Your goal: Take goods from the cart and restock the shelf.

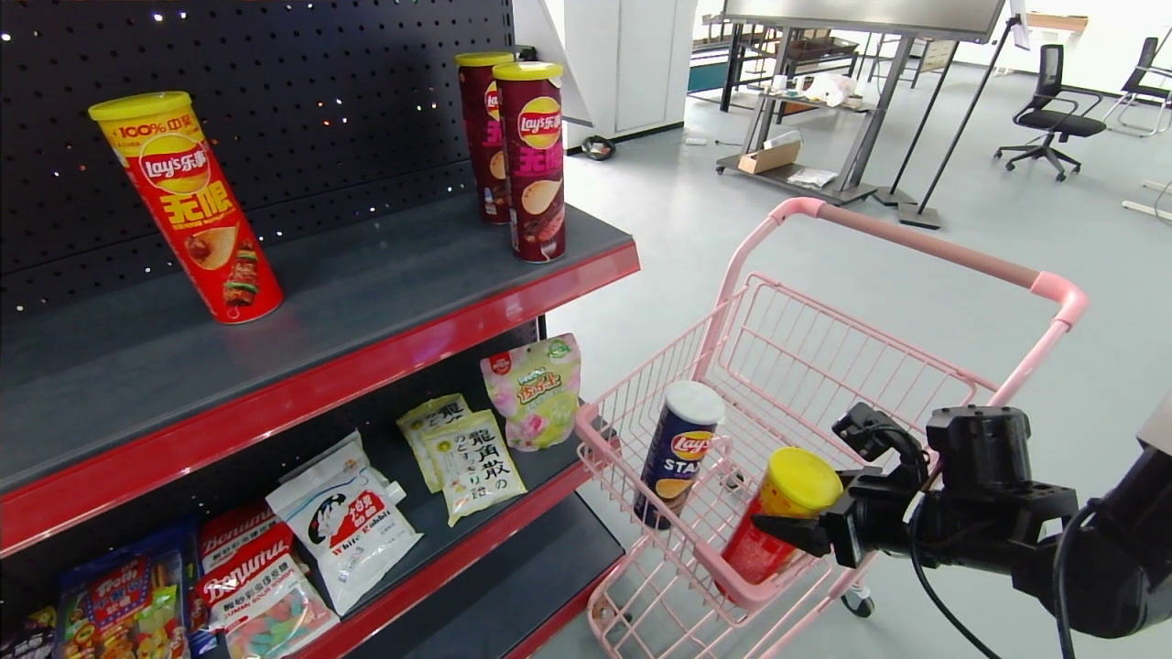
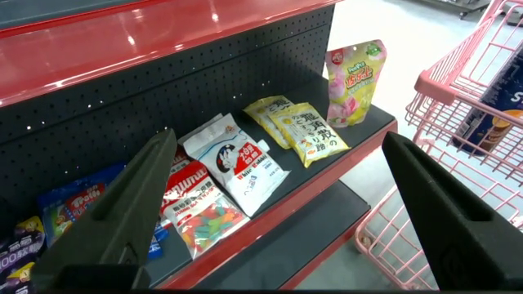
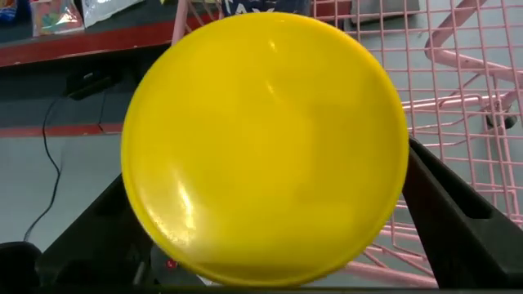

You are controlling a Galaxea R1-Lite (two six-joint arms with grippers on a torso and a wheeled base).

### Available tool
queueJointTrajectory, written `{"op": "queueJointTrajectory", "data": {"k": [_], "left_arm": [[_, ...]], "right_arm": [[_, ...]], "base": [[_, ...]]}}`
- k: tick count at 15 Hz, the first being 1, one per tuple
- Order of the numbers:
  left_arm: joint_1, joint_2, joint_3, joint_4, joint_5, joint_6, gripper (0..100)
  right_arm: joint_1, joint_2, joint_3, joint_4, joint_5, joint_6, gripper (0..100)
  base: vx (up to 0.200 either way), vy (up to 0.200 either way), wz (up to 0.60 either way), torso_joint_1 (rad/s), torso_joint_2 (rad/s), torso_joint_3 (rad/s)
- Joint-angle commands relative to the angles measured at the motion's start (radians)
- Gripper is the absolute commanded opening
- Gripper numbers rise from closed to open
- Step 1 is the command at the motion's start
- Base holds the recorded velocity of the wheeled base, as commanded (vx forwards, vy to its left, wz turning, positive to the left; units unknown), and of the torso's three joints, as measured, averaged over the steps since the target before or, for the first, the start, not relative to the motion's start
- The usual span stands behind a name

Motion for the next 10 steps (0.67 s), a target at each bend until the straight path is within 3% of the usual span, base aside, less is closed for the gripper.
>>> {"op": "queueJointTrajectory", "data": {"k": [1, 7, 8, 10], "left_arm": [[0.000, 0.000, 0.000, 0.000, 0.000, 0.000, 100], [0.000, 0.000, 0.000, 0.000, 0.000, 0.000, 100], [0.000, 0.000, 0.000, 0.000, 0.000, 0.000, 100], [0.000, 0.000, 0.000, 0.000, 0.000, 0.000, 100]], "right_arm": [[0.002, 0.018, -0.010, 0.003, 0.000, 0.000, 100], [0.026, 0.029, -0.029, 0.000, 0.000, 0.017, 100], [0.026, 0.038, -0.032, -0.002, 0.002, 0.017, 0], [0.028, 0.045, -0.029, -0.011, 0.002, 0.019, 0]], "base": [[0.000, 0.000, 0.00, 0.000, 0.00, 0.000], [0.000, 0.000, 0.00, 0.000, 0.00, 0.000], [0.000, 0.000, 0.00, 0.000, 0.00, 0.000], [0.000, 0.000, 0.00, 0.000, 0.00, 0.000]]}}
